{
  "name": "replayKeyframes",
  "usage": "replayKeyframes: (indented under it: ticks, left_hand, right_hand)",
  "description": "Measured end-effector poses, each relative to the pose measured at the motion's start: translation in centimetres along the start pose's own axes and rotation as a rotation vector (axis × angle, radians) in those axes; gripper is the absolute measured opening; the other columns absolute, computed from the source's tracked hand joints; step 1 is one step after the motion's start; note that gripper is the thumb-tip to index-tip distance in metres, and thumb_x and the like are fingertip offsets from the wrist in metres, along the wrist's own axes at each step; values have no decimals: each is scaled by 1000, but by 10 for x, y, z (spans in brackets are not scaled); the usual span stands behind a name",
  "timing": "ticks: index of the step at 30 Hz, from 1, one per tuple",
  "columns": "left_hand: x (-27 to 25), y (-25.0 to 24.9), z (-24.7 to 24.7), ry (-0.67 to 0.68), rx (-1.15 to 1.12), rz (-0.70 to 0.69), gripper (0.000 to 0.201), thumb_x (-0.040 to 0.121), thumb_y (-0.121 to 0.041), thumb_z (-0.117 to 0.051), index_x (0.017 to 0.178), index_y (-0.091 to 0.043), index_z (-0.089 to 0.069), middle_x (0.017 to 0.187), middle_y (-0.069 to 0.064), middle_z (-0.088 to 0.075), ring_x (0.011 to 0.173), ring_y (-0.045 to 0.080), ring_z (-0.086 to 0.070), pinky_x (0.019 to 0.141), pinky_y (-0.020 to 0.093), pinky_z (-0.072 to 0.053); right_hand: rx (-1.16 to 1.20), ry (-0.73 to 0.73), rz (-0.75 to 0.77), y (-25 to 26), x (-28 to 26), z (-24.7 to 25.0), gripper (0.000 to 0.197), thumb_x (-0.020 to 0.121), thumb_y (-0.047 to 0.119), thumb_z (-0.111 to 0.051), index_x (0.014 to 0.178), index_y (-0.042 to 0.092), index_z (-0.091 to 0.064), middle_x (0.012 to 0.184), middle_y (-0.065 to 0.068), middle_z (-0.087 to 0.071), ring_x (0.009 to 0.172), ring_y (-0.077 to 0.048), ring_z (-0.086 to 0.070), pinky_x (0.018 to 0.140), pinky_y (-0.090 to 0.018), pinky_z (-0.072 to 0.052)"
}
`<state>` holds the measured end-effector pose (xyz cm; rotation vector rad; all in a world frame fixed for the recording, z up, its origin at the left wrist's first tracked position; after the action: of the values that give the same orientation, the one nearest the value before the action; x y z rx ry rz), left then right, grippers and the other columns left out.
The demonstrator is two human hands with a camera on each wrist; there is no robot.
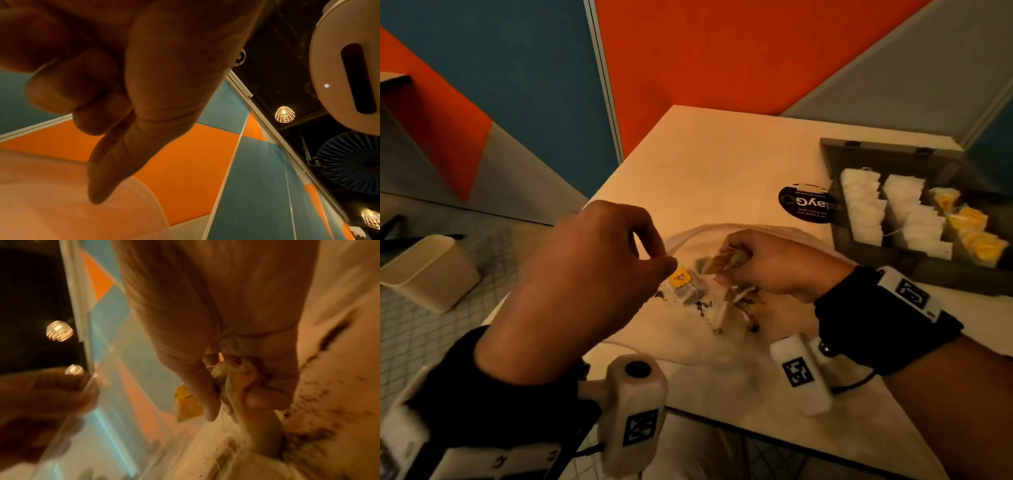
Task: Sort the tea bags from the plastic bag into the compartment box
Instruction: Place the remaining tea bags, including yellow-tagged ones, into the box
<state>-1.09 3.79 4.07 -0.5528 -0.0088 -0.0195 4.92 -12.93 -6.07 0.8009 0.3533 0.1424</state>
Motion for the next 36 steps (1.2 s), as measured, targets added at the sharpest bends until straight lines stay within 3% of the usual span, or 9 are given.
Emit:
replayKeyframes:
  ticks: [4, 7, 10, 12, 15, 21, 27, 31, 36]
  left_hand:
    - [-17, -21, -3, 3, -107, -103, 22, 72, -48, -71, 76, -32, -56, 58, -6, -61, 51, -10, -58, 36, 8, -32]
    - [-39, -51, -45, 273, -289, -192, 23, 74, -53, -65, 79, -31, -63, 59, -16, -63, 45, -3, -54, 40, 11, -35]
    - [-47, -64, -102, 501, -376, -209, 14, 86, -42, -65, 87, -29, -63, 70, -9, -62, 54, 1, -54, 53, 23, -45]
    - [-33, -56, -119, 428, -411, -173, 8, 90, -34, -63, 94, -28, -59, 78, -7, -61, 63, 7, -55, 61, 30, -47]
    - [-12, -42, -123, 244, -471, -111, 11, 91, -27, -60, 100, -26, -54, 79, -7, -61, 63, 6, -55, 56, 22, -42]
    - [18, -22, -119, 54, -273, -86, 34, 89, -31, -61, 119, -23, -46, 87, 0, -54, 72, 18, -52, 50, 22, -28]
    - [24, -23, -115, 17, -245, -81, 19, 89, -40, -63, 86, -22, -60, 68, -4, -55, 54, 8, -48, 42, 16, -29]
    - [27, -22, -112, -6, -228, -95, 25, 87, -38, -66, 68, -23, -55, 72, -7, -57, 60, 8, -52, 49, 20, -33]
    - [22, -24, -107, -44, -298, -103, 31, 93, -39, -57, 78, -12, -58, 77, 7, -67, 71, 25, -61, 65, 37, -48]
  right_hand:
    - [287, 28, -164, -27, -9, -6, 20, 86, 6, -69, 106, 8, -67, 102, -15, -67, 86, -24, -62, 67, -33, -52]
    - [331, 64, -206, -34, -13, -6, 12, 87, 3, -63, 97, 9, -67, 93, -9, -68, 80, -21, -62, 60, -26, -51]
    - [324, 87, -215, -35, -17, -3, 16, 86, 2, -61, 99, 10, -64, 90, -11, -62, 79, -23, -59, 63, -31, -47]
    - [298, 94, -238, -39, -20, -4, 17, 85, -2, -53, 88, 13, -60, 81, -13, -58, 68, -21, -56, 58, -28, -44]
    - [281, 89, -268, -44, -24, -2, 19, 89, 0, -53, 79, 16, -58, 67, -7, -60, 56, -19, -58, 57, -29, -47]
    - [250, 68, -273, -42, -30, 4, 17, 88, 3, -63, 103, 3, -69, 81, -14, -67, 67, -26, -65, 64, -38, -53]
    - [252, 71, -288, -41, -31, 5, 19, 87, 0, -61, 105, 3, -68, 86, -17, -66, 69, -26, -64, 64, -38, -55]
    - [295, 82, -288, -40, -33, 3, 18, 89, 1, -60, 106, 4, -66, 91, -19, -66, 69, -27, -64, 61, -36, -54]
    - [377, 31, -269, -38, -38, 14, 37, 81, -2, -69, 113, 14, -58, 88, -16, -66, 68, -26, -66, 60, -36, -54]
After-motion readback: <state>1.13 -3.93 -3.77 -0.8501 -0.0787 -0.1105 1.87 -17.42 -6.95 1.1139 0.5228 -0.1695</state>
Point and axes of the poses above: each hand's wrist, its own x-axis towards the middle knuckle, its own z-axis out of the back of the hand, y = z × x, the point moved 9 cm from there along x, towards the middle knuckle
